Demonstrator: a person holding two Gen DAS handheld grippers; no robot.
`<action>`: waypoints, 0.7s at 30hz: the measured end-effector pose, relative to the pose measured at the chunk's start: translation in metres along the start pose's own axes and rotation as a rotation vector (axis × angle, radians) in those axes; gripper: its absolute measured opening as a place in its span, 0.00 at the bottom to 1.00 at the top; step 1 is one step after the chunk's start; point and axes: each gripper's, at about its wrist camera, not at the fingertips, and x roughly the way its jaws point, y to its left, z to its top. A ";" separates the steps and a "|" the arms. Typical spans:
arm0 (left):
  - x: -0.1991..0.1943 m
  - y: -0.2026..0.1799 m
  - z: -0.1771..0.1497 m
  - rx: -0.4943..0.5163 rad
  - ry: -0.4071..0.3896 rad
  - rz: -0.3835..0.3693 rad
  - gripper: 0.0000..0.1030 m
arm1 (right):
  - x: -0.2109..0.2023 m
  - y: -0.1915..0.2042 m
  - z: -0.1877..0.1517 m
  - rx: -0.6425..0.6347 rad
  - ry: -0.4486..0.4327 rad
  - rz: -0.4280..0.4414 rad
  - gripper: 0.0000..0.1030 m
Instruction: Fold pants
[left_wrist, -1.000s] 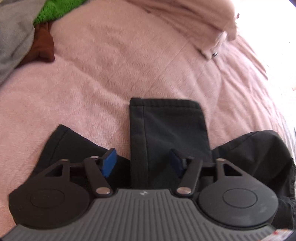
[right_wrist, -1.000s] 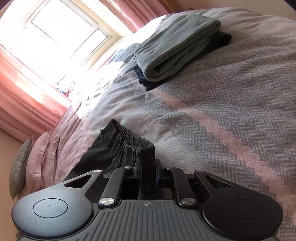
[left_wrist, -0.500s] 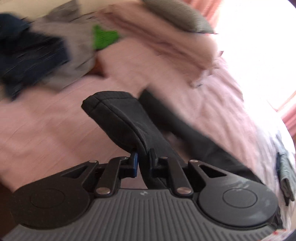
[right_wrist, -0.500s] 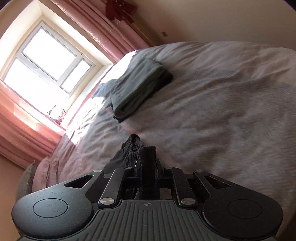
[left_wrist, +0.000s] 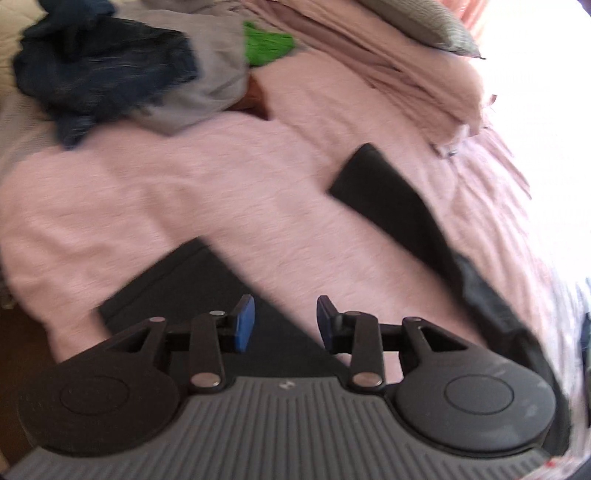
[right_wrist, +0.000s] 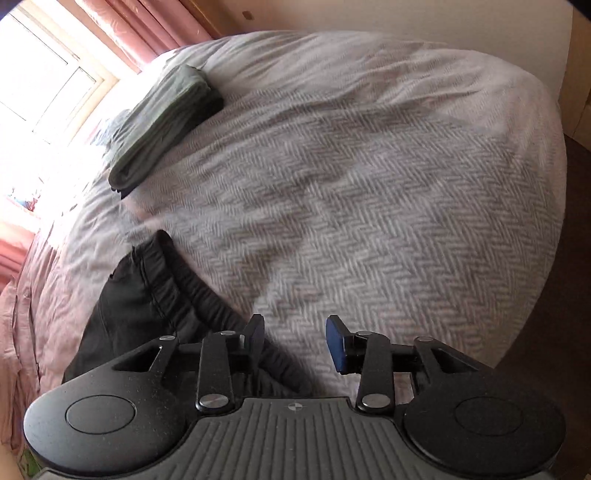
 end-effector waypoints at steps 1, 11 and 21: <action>0.014 -0.009 0.007 -0.005 0.006 -0.039 0.38 | 0.003 0.007 0.002 -0.002 -0.020 0.010 0.33; 0.172 -0.065 0.070 -0.199 0.113 -0.202 0.49 | 0.020 0.069 -0.030 0.021 -0.102 0.031 0.34; 0.214 -0.084 0.111 -0.096 0.074 -0.183 0.02 | 0.033 0.090 -0.077 0.063 -0.082 -0.040 0.34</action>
